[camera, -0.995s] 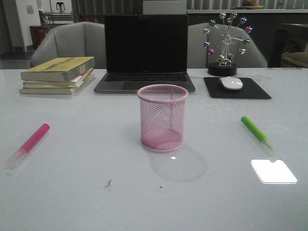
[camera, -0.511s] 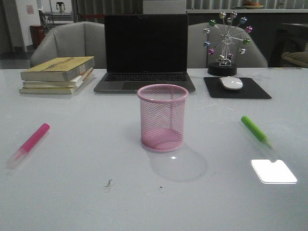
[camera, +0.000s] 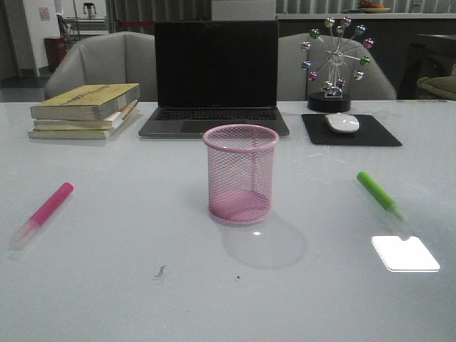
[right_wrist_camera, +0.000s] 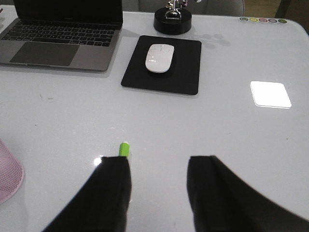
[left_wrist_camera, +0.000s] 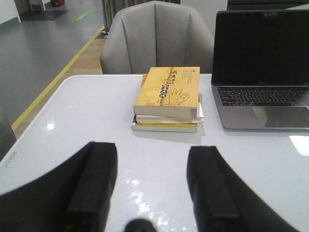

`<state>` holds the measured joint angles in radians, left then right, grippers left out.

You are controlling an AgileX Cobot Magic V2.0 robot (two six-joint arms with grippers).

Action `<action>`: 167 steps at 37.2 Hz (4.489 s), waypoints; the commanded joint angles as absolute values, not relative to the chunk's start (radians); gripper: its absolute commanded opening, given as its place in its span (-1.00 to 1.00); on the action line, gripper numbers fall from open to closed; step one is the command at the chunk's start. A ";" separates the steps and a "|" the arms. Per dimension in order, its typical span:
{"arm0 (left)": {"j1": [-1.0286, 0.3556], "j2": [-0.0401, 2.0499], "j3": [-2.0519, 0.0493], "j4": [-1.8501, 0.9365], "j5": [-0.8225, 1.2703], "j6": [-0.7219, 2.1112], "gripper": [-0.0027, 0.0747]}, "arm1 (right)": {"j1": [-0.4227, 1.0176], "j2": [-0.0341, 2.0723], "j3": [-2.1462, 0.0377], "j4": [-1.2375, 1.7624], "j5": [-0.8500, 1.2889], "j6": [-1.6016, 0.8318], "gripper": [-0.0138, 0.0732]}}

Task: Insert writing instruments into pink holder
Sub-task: 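Lower the right gripper over the green highlighter and close on it, then lift the green highlighter with the right gripper toward the pink holder, then lower the green highlighter into the pink holder and open the right gripper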

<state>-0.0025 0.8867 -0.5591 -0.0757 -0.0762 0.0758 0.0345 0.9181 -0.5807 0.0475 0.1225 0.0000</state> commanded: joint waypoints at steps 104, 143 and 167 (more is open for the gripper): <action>-0.002 0.896 -0.588 -0.101 -0.061 0.065 0.17 | 0.172 1.830 -1.507 0.141 0.638 -0.078 -0.53; -0.002 0.896 -0.588 -0.101 -0.011 0.065 0.17 | 0.536 1.664 -0.891 0.034 -0.768 -0.078 -0.55; -0.002 0.896 -0.588 -0.101 -0.011 0.065 0.17 | 0.536 1.725 -0.891 0.022 -0.843 -0.078 0.41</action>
